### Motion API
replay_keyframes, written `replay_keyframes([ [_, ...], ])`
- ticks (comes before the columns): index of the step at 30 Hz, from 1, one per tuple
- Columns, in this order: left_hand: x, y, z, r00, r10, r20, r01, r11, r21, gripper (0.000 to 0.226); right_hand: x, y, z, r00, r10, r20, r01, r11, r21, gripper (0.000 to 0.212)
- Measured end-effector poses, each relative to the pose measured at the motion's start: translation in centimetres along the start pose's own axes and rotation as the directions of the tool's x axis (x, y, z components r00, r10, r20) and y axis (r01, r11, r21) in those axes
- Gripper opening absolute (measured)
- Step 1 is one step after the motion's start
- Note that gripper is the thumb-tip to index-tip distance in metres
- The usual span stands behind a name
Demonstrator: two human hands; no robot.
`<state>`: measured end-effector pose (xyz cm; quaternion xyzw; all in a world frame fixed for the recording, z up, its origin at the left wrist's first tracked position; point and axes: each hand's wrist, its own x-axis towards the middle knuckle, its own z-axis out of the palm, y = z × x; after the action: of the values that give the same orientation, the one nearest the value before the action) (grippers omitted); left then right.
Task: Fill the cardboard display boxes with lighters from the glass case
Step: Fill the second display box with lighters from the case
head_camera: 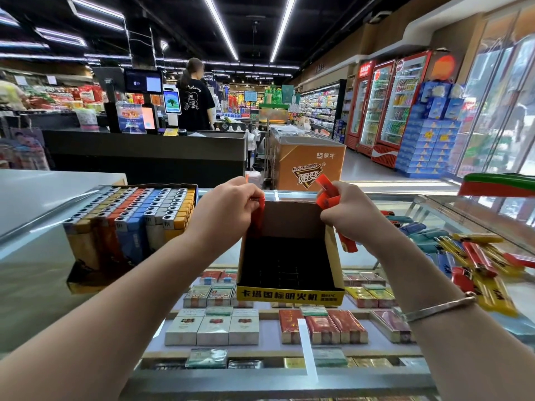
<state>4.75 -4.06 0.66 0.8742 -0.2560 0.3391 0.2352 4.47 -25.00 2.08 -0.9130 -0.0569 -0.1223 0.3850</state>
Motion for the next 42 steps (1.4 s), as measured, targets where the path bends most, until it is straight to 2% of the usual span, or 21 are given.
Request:
replay_keyframes([
  [8,0.4,-0.9,-0.2,0.978,-0.166,0.123,0.19,0.957,-0.219,0.018,0.0,-0.1,-0.1,1.0,0.005,0.012,-0.005,1.0,-0.001,0.047],
  [10,0.4,-0.7,-0.1,0.984,-0.139,0.109,0.157,0.97,-0.185,0.017,0.0,-0.1,0.0,1.0,0.003,0.015,-0.002,1.0,-0.005,0.048],
  [14,0.2,-0.3,0.1,1.0,-0.003,0.026,0.003,1.0,-0.003,0.017,-0.1,-0.1,0.0,1.0,0.0,0.014,0.0,1.0,-0.006,0.048],
  [17,0.0,-0.4,0.0,0.999,0.036,0.001,-0.036,0.999,0.028,0.018,-0.1,-0.1,0.0,1.0,-0.004,0.014,0.004,1.0,-0.003,0.05],
  [28,0.2,-0.3,0.6,0.999,0.044,0.006,-0.044,0.997,0.057,0.023,-0.1,-0.2,-0.2,0.998,-0.017,0.052,0.019,0.999,-0.05,0.038],
  [35,0.6,-0.5,1.3,0.996,-0.031,0.082,0.021,0.994,0.11,0.019,0.0,-0.2,-0.1,0.998,-0.014,0.056,0.017,0.999,-0.051,0.036],
  [42,0.7,-0.7,0.9,0.994,-0.095,0.053,0.094,0.995,0.019,0.019,-0.2,-0.2,-0.2,0.998,-0.018,0.064,0.02,0.999,-0.036,0.036],
])
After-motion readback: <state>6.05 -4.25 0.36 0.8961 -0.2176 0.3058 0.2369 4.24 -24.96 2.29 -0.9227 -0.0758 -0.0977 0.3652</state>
